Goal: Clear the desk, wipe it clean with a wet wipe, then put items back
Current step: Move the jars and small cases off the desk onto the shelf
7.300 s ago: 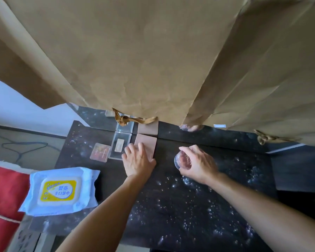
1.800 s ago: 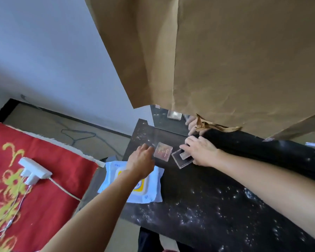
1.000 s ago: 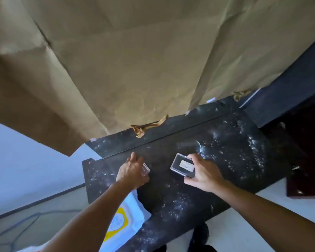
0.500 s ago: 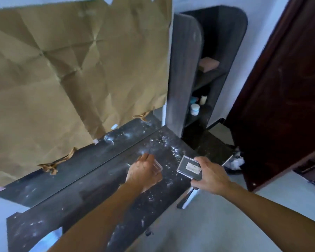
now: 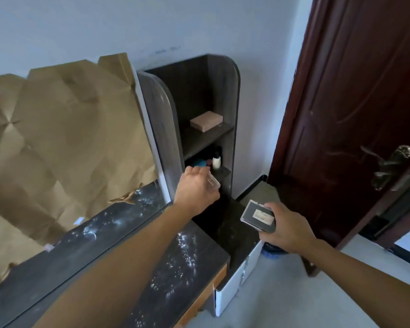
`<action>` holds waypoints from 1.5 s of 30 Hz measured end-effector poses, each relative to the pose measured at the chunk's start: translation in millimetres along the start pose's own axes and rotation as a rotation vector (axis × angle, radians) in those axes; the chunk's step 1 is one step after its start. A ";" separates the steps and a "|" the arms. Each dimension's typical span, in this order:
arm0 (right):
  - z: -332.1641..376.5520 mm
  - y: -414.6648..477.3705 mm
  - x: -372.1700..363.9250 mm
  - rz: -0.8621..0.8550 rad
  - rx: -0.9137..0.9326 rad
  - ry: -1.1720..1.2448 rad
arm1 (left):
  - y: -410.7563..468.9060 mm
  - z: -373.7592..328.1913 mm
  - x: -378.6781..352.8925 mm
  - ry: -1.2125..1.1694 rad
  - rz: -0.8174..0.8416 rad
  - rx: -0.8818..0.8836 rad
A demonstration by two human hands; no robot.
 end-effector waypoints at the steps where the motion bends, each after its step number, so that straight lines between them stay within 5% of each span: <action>1: -0.2 14.0 6.8 -0.011 0.008 0.006 | 18.7 1.8 1.9 0.011 -0.018 0.005; 17: 39.0 215.5 81.1 -0.081 0.229 0.120 | 160.9 69.0 -27.5 0.291 0.128 0.285; 26: 93.6 298.4 80.4 0.007 0.462 0.305 | 162.8 93.5 -29.4 0.294 -0.017 0.570; 29: 117.4 314.6 83.4 0.010 0.521 0.366 | 158.3 82.6 -28.5 0.353 -0.080 0.484; 35: 152.5 329.1 77.3 0.058 0.612 0.340 | 133.3 66.9 -46.6 0.519 0.074 0.336; 42: 174.4 336.8 76.9 0.091 0.696 0.361 | 153.9 75.0 -36.0 0.736 0.240 0.700; 45: 183.5 332.7 72.6 0.120 0.745 0.333 | 150.6 77.4 -31.7 0.671 0.165 0.746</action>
Point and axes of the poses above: each hand's wrist, its own y-axis towards the middle knuckle, its own x-axis out of the back of the hand, z = x × y, the point moved 10 cm from there along y, towards the middle knuckle, and after that the axes turned 7 degrees about -x, right-handed, at the moved point
